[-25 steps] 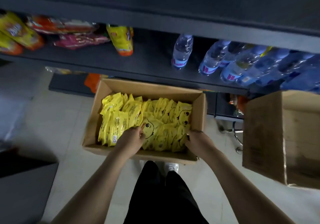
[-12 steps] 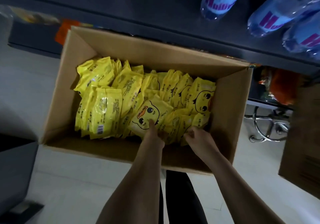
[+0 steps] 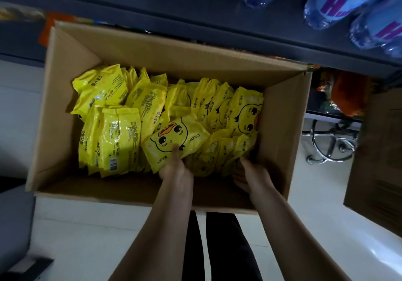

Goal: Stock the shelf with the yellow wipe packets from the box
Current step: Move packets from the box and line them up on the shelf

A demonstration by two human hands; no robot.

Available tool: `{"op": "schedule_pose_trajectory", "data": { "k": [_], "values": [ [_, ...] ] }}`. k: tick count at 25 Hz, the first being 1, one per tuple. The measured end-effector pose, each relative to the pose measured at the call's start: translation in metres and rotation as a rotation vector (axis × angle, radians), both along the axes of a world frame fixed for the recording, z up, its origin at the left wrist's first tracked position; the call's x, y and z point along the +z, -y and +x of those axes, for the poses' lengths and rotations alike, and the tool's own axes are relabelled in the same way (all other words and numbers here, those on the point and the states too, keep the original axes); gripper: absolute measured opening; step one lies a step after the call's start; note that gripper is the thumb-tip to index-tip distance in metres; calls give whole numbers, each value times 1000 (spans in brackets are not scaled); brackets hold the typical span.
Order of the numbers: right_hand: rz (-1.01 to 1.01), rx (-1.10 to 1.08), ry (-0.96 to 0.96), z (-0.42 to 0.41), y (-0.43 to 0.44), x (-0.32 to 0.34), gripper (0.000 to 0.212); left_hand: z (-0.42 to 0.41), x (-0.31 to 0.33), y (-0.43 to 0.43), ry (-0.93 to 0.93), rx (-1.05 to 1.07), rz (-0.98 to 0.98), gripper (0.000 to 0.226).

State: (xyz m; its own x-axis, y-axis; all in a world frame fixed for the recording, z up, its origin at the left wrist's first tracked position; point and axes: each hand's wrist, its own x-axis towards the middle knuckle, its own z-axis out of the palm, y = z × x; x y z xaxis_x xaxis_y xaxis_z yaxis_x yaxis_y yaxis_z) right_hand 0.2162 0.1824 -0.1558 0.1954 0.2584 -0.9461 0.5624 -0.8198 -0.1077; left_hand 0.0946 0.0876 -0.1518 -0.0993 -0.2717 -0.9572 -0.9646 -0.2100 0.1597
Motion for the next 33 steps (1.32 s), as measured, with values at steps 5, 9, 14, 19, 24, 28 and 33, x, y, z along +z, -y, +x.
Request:
{"op": "schedule_pose_trajectory", "data": {
  "k": [5, 9, 14, 19, 24, 28, 33],
  "values": [
    [-195, -727, -179, -8, 1, -10, 33, -8, 14, 12, -150, -126, -120, 51],
    [-88, -911, -412, -7, 9, -18, 29, -20, 19, 16, -329, -352, -27, 50],
    [-97, -1294, -346, -12, 0, -40, 27, -46, -3, 19, -439, -765, -1, 30],
    [-139, -1585, -214, -33, 9, -58, 37, -50, -19, 25, -416, -917, -92, 52],
    [25, -988, -454, -27, 33, -40, 64, -52, -20, 38, -401, -954, -105, 63],
    [172, -987, -284, -37, 43, -12, 37, -65, -7, 44, -452, -940, -49, 62],
    [268, -643, -203, -53, 37, 27, 34, -91, 36, 51, -549, -914, 57, 38]
  ]
}}
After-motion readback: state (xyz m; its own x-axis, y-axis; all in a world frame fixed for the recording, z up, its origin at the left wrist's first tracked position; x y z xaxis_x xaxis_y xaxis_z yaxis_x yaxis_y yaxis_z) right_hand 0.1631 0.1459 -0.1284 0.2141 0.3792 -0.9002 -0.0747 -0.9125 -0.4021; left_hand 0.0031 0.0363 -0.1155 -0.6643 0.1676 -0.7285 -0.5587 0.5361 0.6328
